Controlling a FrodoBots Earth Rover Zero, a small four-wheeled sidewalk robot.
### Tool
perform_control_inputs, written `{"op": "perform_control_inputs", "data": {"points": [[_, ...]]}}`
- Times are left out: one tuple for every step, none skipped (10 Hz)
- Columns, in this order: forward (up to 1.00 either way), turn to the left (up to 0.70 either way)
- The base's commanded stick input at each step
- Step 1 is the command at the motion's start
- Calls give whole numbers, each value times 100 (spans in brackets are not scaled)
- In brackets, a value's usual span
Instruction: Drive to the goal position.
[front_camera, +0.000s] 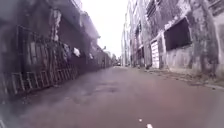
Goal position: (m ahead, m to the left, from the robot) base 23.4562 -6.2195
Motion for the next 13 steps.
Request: {"op": "perform_control_inputs", "data": {"points": [[60, -14], [60, -2], [60, 0], [60, 0], [60, 0], [60, 0], [60, 0], [60, 0], [60, 0], [60, 0], [60, 0], [60, 0], [60, 0]]}}
